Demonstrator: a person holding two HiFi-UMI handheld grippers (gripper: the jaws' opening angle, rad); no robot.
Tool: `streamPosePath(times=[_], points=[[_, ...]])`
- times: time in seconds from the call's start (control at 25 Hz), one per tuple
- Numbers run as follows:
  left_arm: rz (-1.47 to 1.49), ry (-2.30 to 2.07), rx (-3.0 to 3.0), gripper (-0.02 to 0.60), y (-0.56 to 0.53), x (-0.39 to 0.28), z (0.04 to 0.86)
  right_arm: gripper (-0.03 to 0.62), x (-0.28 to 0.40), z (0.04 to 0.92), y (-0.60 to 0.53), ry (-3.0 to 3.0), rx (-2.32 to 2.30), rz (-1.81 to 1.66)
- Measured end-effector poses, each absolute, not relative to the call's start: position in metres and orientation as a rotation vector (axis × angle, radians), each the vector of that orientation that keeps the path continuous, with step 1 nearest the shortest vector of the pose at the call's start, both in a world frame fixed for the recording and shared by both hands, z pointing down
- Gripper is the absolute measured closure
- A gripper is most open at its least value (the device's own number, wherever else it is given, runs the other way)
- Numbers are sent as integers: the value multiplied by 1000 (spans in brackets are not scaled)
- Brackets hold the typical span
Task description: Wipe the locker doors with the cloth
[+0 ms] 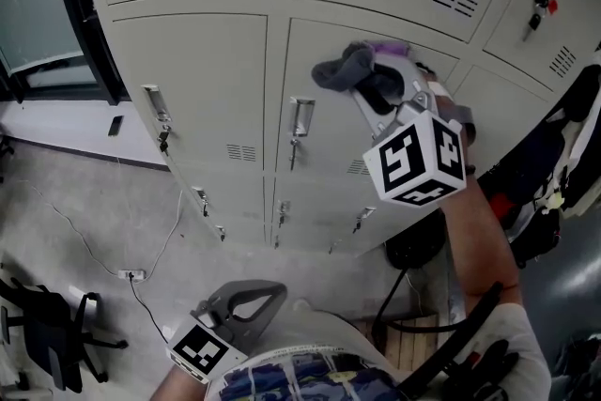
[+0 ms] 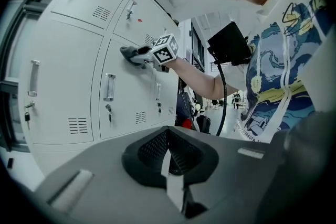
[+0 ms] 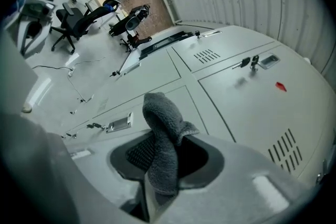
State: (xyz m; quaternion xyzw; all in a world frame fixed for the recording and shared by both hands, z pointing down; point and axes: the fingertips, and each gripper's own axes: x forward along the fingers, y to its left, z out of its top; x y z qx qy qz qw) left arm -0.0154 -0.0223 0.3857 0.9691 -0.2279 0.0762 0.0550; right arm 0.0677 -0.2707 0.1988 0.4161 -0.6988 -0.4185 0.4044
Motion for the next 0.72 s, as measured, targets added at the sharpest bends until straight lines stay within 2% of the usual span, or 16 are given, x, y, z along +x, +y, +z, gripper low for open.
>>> streamPosePath(times=[0.72], points=[[268,-693,2921,578,-31,-10,390,480,73,371,-270,-1806,857,-807]])
